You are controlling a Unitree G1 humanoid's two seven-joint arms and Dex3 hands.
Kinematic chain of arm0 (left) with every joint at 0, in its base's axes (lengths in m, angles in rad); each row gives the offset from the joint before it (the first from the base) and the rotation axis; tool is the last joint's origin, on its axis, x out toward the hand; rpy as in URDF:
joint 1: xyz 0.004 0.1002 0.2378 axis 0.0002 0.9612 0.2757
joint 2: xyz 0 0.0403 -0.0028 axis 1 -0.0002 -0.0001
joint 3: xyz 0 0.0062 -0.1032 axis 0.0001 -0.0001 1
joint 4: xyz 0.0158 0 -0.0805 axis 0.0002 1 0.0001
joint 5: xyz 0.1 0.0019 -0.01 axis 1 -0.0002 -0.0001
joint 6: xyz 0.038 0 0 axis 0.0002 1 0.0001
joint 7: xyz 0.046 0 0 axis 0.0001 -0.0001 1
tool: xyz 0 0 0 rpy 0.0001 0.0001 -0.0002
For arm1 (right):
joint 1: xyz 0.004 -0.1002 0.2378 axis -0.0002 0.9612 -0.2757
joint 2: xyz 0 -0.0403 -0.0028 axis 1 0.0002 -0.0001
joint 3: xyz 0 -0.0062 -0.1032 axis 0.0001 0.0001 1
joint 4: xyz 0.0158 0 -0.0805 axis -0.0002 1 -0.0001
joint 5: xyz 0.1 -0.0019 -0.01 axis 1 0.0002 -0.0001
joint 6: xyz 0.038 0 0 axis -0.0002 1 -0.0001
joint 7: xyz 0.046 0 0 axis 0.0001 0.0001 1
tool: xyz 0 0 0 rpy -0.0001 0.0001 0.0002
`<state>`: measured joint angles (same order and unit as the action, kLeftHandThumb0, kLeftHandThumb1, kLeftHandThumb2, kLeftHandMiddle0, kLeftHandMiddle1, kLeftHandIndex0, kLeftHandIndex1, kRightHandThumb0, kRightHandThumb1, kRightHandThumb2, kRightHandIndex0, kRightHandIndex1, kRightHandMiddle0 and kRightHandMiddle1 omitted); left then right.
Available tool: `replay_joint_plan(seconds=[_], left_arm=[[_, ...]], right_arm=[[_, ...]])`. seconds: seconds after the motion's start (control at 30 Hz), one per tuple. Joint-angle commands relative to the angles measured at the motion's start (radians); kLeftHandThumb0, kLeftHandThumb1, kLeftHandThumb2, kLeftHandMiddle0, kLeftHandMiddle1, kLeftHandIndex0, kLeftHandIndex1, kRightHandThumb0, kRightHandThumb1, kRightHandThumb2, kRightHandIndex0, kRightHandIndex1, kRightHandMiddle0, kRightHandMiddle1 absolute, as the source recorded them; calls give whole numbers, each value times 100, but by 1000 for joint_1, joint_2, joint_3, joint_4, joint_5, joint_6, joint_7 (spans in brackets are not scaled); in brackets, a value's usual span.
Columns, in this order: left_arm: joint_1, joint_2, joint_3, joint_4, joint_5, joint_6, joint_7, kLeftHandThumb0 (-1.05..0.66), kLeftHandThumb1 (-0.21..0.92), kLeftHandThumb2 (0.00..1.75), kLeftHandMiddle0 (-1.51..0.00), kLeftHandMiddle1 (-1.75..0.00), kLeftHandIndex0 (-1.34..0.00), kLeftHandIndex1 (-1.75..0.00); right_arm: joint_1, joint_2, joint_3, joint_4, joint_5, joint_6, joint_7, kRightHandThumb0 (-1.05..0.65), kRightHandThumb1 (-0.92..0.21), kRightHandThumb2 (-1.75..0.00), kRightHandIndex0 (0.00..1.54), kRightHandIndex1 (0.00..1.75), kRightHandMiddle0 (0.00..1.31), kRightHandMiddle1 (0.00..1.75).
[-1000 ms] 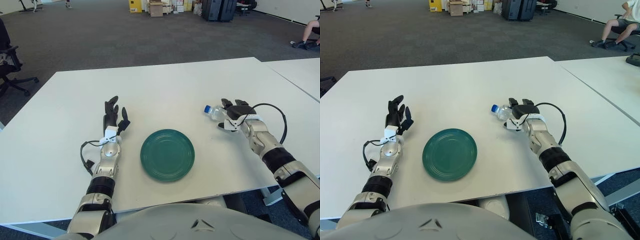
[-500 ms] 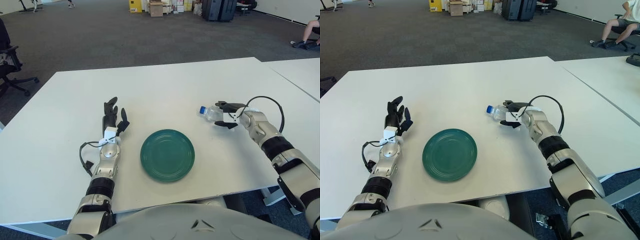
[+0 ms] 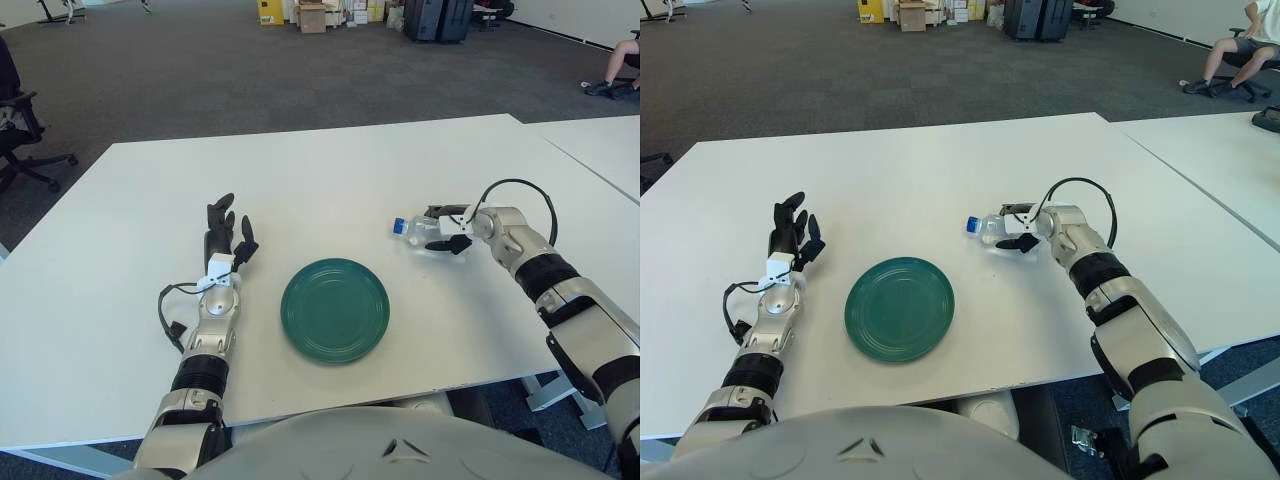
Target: Put the bottle into the plate.
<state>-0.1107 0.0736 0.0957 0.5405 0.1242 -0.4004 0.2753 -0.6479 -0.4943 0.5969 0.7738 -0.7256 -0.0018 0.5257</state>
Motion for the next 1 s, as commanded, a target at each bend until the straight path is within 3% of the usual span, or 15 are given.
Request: replay_joint_plan(seconds=[0.0,0.53,0.97], left_arm=[[-4,7,1,-17,4,11,-1,-75,92,84,-39,-1,0,-80],[-1,4,2,-27,1,20,-1,-74,92,84,-38,0,0,-78],[1,0,4,-31,0,16,4,-74,92,83,-38,0,0,-79]], right_arm=[[84,35,57,62,-23,12,50,-103,-92,-72,0,31,0,49],[67,24,75,155,-27,-116,-24,-102,-92,-68,10,26,0,64],[45,26,85,195,-28,-142,-40,-103,-92,-69,11,21,0,68]])
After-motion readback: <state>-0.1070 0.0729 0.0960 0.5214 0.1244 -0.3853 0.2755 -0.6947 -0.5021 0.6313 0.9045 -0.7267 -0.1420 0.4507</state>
